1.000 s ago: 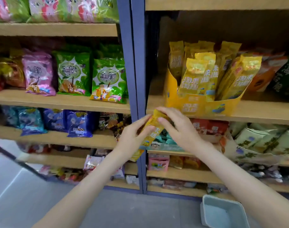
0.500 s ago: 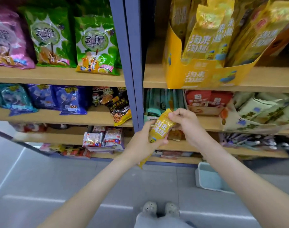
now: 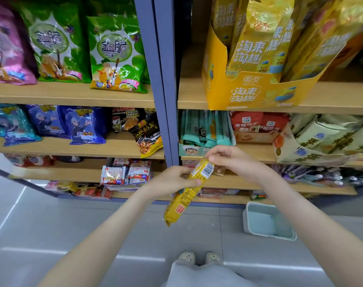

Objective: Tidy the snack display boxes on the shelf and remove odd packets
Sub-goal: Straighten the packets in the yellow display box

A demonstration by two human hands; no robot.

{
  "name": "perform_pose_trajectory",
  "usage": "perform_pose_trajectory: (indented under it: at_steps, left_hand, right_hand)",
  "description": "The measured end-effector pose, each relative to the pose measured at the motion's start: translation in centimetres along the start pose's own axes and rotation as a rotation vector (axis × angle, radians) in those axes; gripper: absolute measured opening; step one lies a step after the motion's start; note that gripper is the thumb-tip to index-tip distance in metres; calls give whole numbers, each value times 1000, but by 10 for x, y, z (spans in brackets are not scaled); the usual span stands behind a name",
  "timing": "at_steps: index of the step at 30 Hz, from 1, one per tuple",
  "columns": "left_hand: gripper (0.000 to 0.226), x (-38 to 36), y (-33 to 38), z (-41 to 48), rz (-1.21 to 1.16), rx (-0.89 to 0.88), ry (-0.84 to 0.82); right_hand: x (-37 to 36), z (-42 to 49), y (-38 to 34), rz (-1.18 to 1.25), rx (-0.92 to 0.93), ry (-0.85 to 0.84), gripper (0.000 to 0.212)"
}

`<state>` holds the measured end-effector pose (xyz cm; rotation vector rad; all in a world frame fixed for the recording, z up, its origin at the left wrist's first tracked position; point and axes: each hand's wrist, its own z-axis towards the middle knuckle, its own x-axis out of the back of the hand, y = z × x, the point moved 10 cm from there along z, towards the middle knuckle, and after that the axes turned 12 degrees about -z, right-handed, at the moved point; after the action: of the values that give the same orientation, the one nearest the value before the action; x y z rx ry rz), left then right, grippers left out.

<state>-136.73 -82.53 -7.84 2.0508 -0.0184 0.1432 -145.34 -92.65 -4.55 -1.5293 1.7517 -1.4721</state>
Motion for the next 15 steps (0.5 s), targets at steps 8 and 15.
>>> perform_pose_trajectory:
  at_steps: [8, 15]
  left_hand:
    - [12, 0, -8, 1, -50, 2, -48]
    - [16, -2, 1, -1, -142, -24, -69]
  right_hand:
    - [12, 3, -5, 7, 50, 63, 18]
    - [14, 5, -9, 230, 191, 90, 31]
